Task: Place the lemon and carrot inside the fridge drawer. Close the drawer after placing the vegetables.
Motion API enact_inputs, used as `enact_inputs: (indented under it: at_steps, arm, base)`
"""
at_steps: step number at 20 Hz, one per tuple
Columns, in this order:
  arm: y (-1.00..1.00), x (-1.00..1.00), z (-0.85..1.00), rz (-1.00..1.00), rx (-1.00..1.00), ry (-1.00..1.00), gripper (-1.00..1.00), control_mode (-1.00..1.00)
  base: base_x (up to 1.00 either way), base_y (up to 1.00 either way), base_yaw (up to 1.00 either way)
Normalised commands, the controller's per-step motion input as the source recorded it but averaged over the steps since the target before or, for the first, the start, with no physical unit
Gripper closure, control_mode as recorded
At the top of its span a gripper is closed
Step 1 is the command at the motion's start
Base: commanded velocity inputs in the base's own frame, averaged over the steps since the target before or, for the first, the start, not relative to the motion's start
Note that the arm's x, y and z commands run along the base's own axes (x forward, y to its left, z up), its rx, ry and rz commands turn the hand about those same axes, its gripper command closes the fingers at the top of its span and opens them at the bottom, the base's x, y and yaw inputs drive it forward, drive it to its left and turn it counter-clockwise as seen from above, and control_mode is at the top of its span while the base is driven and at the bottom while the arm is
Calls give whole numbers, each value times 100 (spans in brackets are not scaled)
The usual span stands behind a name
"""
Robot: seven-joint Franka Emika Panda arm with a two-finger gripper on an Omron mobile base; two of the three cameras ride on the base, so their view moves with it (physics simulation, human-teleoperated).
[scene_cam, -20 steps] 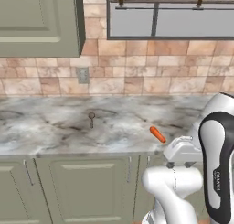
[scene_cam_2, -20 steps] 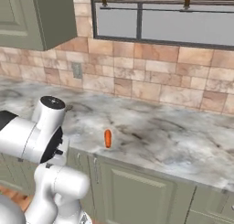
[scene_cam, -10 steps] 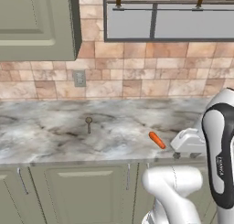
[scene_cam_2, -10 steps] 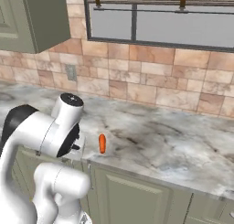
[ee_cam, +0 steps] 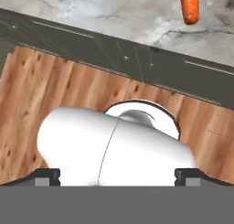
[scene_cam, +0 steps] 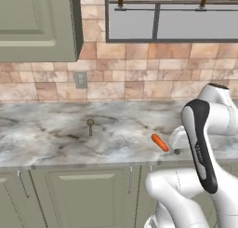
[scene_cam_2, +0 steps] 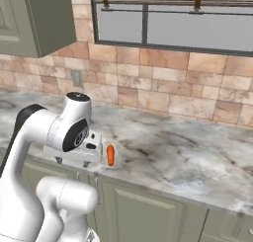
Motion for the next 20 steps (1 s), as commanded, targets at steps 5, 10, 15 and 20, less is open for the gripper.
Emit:
enact_inputs:
  at_steps: [5, 10, 15, 20]
  arm:
    - [-43, 22, -31, 0, -15, -8, -100, -100]
    - [-18, 34, 0, 0, -4, -13, -100, -100]
    - [2, 47, -23, 0, 0, -4, -100, -100]
    - [6, 49, -34, 0, 0, -2, -100, -100]
  base:
    - [0, 0, 0]
    - [0, 0, 0]
    - [0, 0, 0]
    - [0, 0, 0]
